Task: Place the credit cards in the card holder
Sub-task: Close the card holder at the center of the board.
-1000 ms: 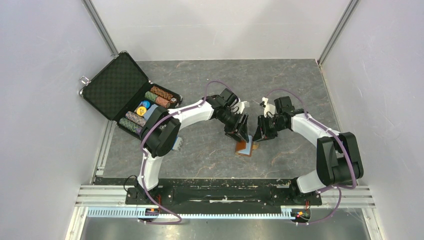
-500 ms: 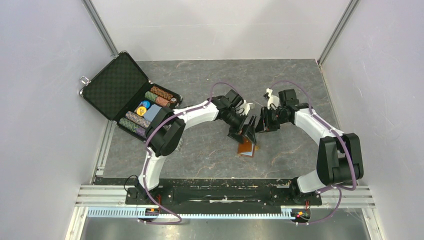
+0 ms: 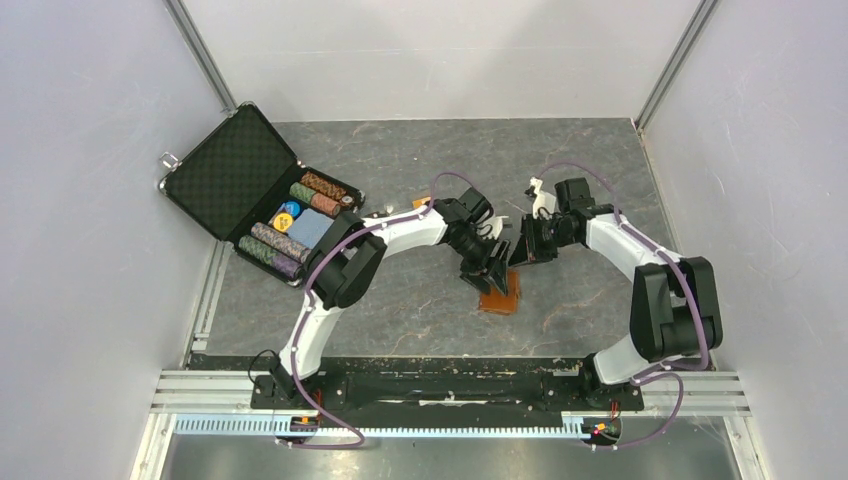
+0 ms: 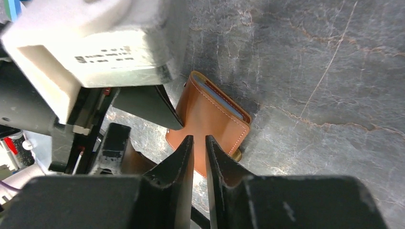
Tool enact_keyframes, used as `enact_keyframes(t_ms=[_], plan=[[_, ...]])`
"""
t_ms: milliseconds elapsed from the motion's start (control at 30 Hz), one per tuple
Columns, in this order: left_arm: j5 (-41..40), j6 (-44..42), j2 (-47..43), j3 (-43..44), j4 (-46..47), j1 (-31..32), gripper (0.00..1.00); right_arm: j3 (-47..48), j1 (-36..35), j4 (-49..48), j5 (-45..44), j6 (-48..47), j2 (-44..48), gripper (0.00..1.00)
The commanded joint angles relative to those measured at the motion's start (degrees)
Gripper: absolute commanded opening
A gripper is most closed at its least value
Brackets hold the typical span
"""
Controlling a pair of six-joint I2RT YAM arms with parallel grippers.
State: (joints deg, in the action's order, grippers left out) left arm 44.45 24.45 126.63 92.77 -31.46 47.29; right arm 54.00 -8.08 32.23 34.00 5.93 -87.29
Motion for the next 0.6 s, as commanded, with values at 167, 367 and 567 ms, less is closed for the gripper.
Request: enact_keyframes(t_ms=[167, 367, 567], plan=[[-6.2, -4.1, -1.1, 0.8, -2.6, 0.5, 0.49, -5.2, -0.1, -5.7, 2.3, -0.5, -6.5, 0.08], [-4.3, -2.5, -2.9, 1.1, 0.3, 0.5, 0.45, -7.9, -0.1, -8.2, 0.5, -0.2, -8.8, 0.01], [-4.2, -0.9, -3.1, 0.8, 2.7, 0.5, 0.20, -8.8, -0.1, -8.5, 0.3, -0.4, -9.1, 0.00]])
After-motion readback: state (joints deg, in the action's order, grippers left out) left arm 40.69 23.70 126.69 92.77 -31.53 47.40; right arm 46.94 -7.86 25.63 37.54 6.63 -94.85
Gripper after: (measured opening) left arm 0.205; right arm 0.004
